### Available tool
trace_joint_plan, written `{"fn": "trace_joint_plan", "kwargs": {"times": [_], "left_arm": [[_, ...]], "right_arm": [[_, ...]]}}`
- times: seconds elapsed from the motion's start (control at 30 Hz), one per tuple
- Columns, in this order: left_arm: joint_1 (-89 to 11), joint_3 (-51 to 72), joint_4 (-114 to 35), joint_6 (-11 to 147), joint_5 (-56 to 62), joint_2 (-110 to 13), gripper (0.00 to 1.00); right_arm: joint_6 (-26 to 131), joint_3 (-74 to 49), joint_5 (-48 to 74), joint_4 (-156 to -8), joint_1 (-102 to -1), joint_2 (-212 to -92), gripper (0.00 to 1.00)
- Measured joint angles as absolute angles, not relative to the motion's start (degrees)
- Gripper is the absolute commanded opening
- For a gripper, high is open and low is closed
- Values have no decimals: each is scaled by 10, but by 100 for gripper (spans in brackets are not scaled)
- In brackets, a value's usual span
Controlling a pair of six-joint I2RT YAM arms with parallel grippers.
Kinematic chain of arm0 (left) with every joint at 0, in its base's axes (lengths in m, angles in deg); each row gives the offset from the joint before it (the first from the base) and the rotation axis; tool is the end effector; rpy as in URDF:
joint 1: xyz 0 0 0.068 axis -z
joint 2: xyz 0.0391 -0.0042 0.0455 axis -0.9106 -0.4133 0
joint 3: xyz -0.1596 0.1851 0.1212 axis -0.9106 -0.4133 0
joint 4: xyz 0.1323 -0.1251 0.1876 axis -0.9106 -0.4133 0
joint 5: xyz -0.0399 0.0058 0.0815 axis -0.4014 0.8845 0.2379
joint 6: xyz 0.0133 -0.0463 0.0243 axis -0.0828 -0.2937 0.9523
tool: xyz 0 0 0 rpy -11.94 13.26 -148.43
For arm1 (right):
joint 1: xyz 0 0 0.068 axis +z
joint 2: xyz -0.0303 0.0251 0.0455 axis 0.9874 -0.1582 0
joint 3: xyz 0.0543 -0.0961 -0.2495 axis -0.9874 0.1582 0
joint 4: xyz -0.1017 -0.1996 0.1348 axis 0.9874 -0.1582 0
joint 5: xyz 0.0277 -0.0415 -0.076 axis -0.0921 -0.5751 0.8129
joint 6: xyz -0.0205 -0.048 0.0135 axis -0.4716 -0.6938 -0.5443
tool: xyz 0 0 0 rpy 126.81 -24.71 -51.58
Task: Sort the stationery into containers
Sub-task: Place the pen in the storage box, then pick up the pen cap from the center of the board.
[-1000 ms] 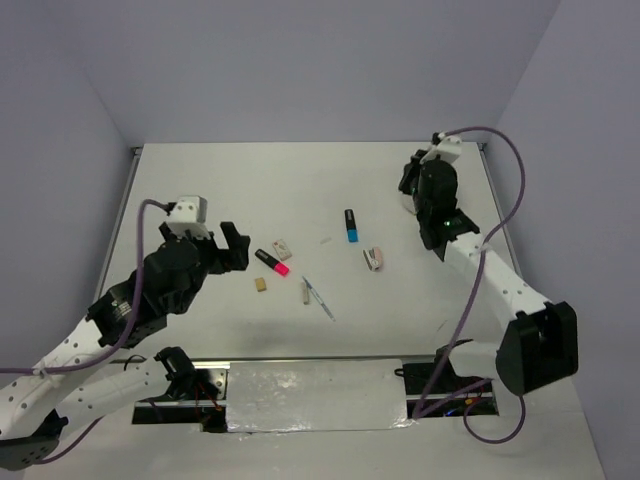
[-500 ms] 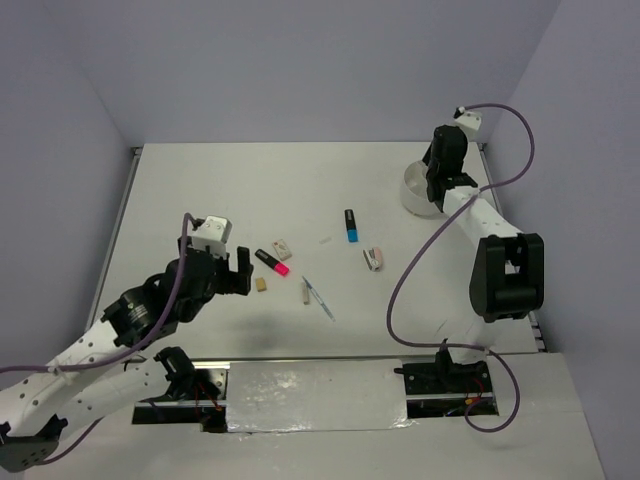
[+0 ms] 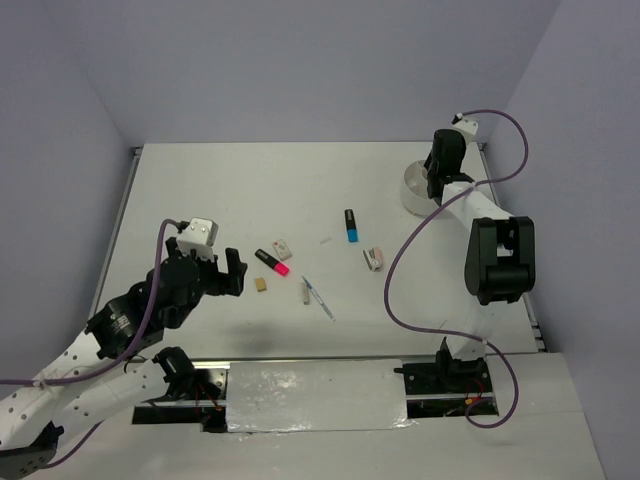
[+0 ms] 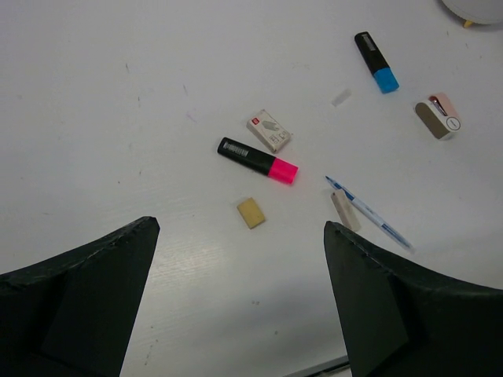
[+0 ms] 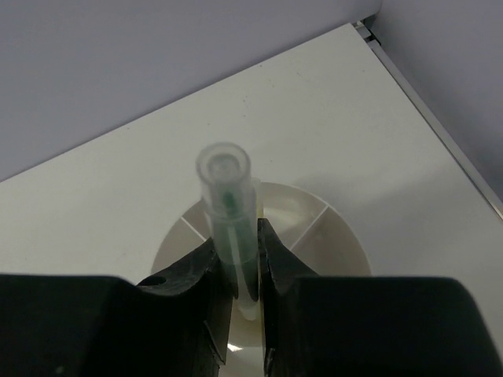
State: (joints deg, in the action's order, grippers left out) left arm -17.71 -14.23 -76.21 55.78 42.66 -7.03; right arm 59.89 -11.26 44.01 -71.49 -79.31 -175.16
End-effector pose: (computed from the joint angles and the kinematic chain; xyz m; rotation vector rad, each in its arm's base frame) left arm 0.0972 -0.0801 0.3384 0.0310 1.8986 -0.3293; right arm 0.4278 -0.0022 0.2629 0.4720 1.8320 -0.2006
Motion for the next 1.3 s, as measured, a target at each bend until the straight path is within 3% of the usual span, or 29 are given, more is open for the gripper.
{"fn": "trace_joint_plan", "kwargs": {"times": [0.07,0.23,0.57,0.83,0.87,0.9,1.13,1.3], "left_arm": [[-177,-142,-762,559,426,-75,99],[-177,-142,-762,559,426,-82,99],[-177,-142,-763,559,429,-84,99],[-182,-142,-769,544,457,-101,99],[-182,-142,-770,542,459,-103,99],[-183,-142,-770,542,459,-104,99],[-187,-142,-770,542,459,-104,99],[-190,-142,-771,539,464,-102,99]], "right_arm": [[599,-116,439,-717,-794,-1756,26],[597,-122,430,-719,-794,-1763,49],[608,-122,415,-728,-794,-1746,56],[659,-139,386,-786,-792,-1636,72],[662,-149,387,-798,-790,-1625,81],[667,-163,391,-813,-787,-1615,100],[673,-177,410,-907,-715,-1536,99],[659,-98,381,-937,-636,-1451,96]]}}
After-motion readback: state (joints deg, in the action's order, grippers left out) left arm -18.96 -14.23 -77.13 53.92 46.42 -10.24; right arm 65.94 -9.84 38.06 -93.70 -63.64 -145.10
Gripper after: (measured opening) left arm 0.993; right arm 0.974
